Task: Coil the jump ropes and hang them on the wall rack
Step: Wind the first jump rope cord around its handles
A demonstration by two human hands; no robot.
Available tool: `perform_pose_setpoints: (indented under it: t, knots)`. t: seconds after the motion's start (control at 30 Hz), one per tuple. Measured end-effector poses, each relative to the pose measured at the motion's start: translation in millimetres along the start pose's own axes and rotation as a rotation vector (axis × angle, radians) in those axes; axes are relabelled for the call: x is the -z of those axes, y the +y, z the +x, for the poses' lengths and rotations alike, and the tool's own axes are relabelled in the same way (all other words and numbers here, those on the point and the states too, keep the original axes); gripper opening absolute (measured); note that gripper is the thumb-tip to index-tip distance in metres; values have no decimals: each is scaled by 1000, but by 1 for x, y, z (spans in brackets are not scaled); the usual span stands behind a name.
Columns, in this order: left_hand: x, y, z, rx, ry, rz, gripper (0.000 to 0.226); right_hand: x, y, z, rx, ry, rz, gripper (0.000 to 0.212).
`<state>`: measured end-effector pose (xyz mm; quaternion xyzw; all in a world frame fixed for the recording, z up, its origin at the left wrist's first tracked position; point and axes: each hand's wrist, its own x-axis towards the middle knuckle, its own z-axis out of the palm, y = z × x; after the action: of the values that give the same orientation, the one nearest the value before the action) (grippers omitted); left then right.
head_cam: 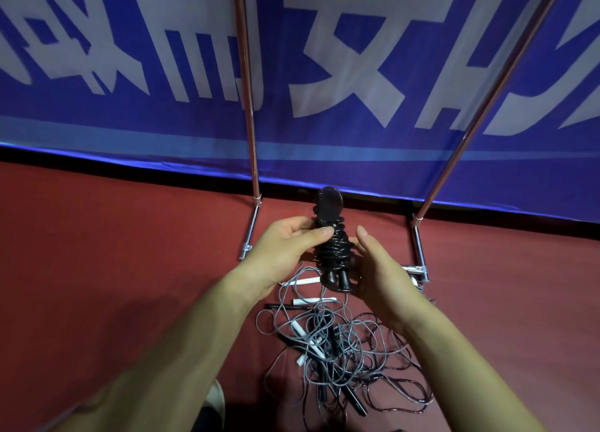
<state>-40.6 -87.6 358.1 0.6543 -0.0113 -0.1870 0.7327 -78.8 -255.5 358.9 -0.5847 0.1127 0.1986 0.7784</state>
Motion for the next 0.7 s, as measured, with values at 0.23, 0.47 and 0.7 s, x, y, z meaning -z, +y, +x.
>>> perform_pose_setpoints:
  t: [0.23, 0.47, 0.7]
  knots:
    - [2, 19, -1, -36, 28, -59, 21, -7, -16, -1, 331, 112, -160, 29]
    - [-1, 50, -11, -131, 119, -181, 19, -37, -45, -3, 401, 130, -169, 22]
    - [0, 39, -18, -51, 250, -312, 12, -40, -31, -12, 258, 26, -17, 35]
